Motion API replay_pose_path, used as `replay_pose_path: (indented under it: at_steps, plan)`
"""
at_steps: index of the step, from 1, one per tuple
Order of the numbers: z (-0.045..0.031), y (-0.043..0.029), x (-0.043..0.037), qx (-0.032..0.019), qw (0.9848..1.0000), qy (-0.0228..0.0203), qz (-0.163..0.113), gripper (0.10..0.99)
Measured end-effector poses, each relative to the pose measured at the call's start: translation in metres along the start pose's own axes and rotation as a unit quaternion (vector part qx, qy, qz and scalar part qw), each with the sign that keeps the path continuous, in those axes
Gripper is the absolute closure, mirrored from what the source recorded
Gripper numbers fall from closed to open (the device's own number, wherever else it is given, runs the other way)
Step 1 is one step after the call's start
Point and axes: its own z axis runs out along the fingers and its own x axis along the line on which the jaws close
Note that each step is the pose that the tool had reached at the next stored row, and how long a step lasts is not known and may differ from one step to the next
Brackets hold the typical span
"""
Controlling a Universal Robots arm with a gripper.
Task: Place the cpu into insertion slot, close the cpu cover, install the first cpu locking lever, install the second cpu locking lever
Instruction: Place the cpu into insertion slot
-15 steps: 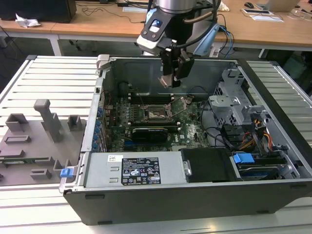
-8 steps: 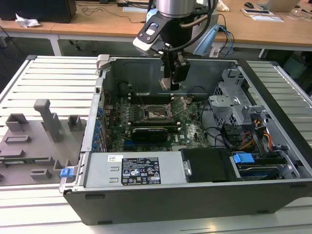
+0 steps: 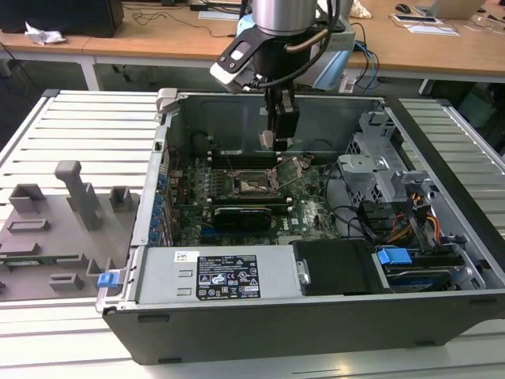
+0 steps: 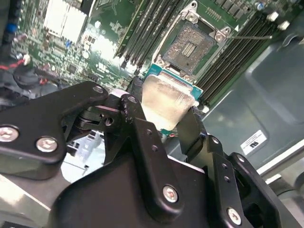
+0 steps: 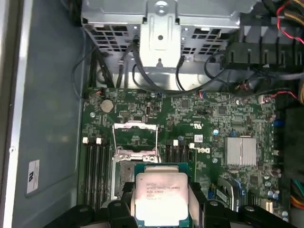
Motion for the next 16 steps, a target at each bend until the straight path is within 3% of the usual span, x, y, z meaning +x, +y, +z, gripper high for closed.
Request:
replay_pose_path:
  at_steps: [3,6,8,11,16]
  plan:
    - [0.0055,-0.0005,-0.0001,0.0006,0.9995,-0.0028,0.033,0.553]
    - [0.0122,-0.0011,-0.0001,0.0013,0.9993,-0.0033,0.038,0.553]
    - [0.0155,-0.0015,-0.0002,0.0015,0.9996,-0.0025,0.029,0.553]
    - [0.0210,-0.0020,-0.0003,0.0022,1.0000,0.0004,-0.006,0.553]
    - [0.0277,-0.0081,0.0016,0.0023,1.0000,0.0004,-0.008,0.553]
